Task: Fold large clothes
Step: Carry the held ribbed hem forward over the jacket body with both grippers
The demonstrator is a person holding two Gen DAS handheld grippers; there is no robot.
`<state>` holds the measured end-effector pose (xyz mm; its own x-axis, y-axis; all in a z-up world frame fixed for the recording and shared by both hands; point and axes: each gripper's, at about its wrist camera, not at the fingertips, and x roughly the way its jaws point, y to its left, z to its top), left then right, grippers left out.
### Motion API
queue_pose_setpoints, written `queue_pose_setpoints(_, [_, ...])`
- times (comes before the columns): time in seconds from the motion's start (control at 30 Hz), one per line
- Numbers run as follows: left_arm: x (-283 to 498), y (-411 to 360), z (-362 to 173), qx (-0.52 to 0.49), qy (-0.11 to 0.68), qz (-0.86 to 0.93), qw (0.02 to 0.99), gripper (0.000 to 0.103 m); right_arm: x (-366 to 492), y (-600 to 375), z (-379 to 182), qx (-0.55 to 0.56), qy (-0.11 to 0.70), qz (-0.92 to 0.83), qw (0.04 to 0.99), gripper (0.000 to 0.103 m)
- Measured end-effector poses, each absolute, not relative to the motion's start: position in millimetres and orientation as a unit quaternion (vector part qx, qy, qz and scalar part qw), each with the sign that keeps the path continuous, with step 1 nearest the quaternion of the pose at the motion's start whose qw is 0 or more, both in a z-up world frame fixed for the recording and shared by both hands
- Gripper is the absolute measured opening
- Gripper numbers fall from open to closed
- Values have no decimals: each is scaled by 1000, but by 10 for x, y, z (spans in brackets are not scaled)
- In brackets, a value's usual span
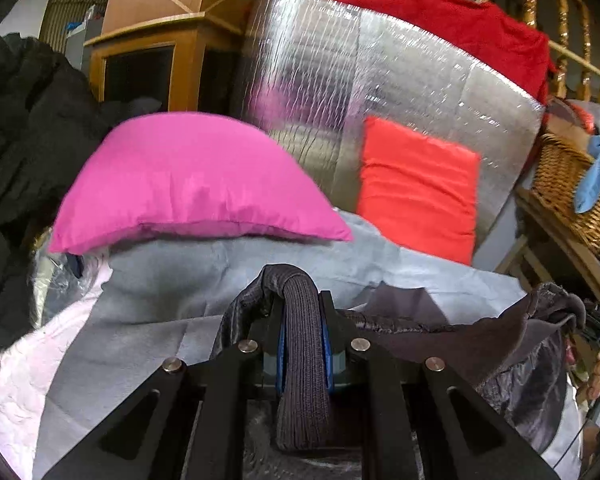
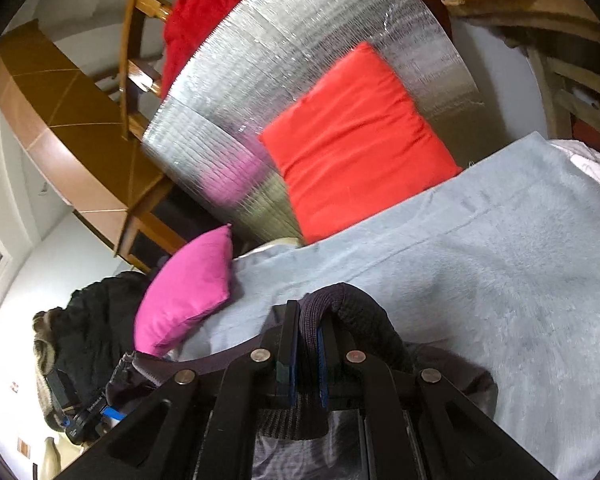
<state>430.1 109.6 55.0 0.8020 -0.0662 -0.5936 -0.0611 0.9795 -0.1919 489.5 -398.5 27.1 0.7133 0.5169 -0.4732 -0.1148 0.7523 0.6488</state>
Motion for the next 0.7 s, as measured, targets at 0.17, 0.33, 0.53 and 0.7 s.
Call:
queue_pose_setpoints(0.17, [4633, 1066, 274, -96, 340, 16, 935, 15, 5148, -3944, 82, 290, 353, 164, 874, 8])
queue_pose_setpoints(0.33, [4850, 1047, 19, -87, 362, 27, 928, 15, 5353, -3904, -156, 282, 374, 144, 872, 8])
queue_pose_setpoints(0.53, [5080, 1074, -260, -95, 394, 32, 913, 22, 5513, -3917, -456, 299, 401, 128, 856, 9])
queue_pose_setpoints(0.7, [5084, 1201, -284, -120, 389, 45, 912, 70, 5544, -3943, -622, 306, 420, 118, 846, 12])
